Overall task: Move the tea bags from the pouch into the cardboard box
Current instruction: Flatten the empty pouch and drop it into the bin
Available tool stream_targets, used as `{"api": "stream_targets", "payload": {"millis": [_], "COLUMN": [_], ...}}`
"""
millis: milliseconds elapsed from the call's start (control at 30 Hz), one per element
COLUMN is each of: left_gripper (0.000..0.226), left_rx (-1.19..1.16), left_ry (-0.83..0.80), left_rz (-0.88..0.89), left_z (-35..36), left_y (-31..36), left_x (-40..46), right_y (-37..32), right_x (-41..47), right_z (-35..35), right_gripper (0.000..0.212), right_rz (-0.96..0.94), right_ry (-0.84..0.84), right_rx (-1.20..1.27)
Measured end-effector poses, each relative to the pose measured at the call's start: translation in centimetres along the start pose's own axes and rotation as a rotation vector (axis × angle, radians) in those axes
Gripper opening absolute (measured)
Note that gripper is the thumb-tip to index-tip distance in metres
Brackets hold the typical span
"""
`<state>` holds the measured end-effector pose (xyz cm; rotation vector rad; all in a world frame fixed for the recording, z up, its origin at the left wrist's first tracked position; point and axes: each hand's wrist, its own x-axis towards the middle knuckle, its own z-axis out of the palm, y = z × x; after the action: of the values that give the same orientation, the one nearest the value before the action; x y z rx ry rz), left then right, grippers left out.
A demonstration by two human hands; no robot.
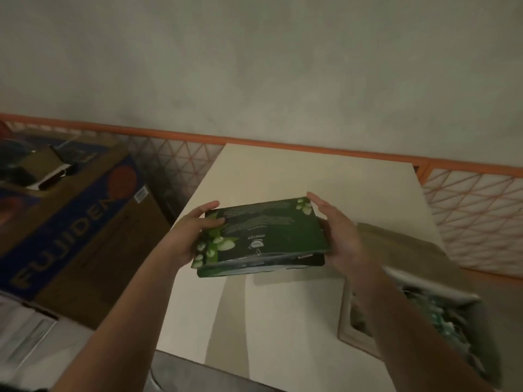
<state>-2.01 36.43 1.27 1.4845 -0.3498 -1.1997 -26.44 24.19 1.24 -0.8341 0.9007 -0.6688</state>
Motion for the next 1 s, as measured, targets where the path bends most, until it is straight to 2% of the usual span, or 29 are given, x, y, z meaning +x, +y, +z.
{"api": "stream_targets", "payload": {"millis": [67,133,200,367,533,667,700,767,833,900,1000], "left_gripper": [0.043,0.043,0.038,0.035,0.068,0.071,0.071,0.079,0.071,0.061,0.048], "left_rx": [-0.041,-0.098,-0.161,-0.295,-0.356,-0.214,-0.162,-0.016,0.179,0.318,0.319], "left_ry": [0.077,0.151,0.204,0.235,0.095,0.039,0.008,-0.102,-0.243,-0.342,-0.351], "left_rz": [0.097,0.181,0.243,0.315,0.262,0.214,0.195,0.127,0.061,0.013,0.01], "left_z": [1.4,2.8,4.6,9.5,12.1,12.4,12.6,13.0,13.8,14.9,17.1], "left_y": [0.9,1.4,1.5,-0.5,-2.5,-2.6,-2.4,-1.9,-1.0,0.0,1.5], "left_x": [-0.7,-1.1,-1.6,-1.7,-1.5,-0.4,0.0,0.8,1.4,2.0,3.4], "right_y": [-1.8,-2.6,-2.3,-0.7,0.2,-0.8,-1.2,-2.1,-3.2,-4.2,-5.7], "right_x": [-1.0,-2.0,-2.8,-3.2,-3.1,-3.0,-2.8,-2.1,-1.4,-0.8,0.3], "right_z": [-0.7,-1.4,-1.5,-0.3,-0.9,-3.1,-3.8,-5.2,-6.3,-7.0,-7.3], "right_gripper": [0.033,0.046,0.053,0.034,0.029,0.062,0.065,0.059,0.045,0.035,0.032], "right_rz": [0.043,0.011,-0.048,-0.129,-0.21,-0.183,-0.193,-0.239,-0.269,-0.254,-0.222], "right_ry": [-0.026,-0.093,-0.081,-0.012,0.043,0.092,0.106,0.176,0.225,0.146,-0.004], "right_rx": [-0.001,-0.053,-0.035,0.346,0.279,0.169,0.129,0.027,-0.108,-0.199,-0.268]}}
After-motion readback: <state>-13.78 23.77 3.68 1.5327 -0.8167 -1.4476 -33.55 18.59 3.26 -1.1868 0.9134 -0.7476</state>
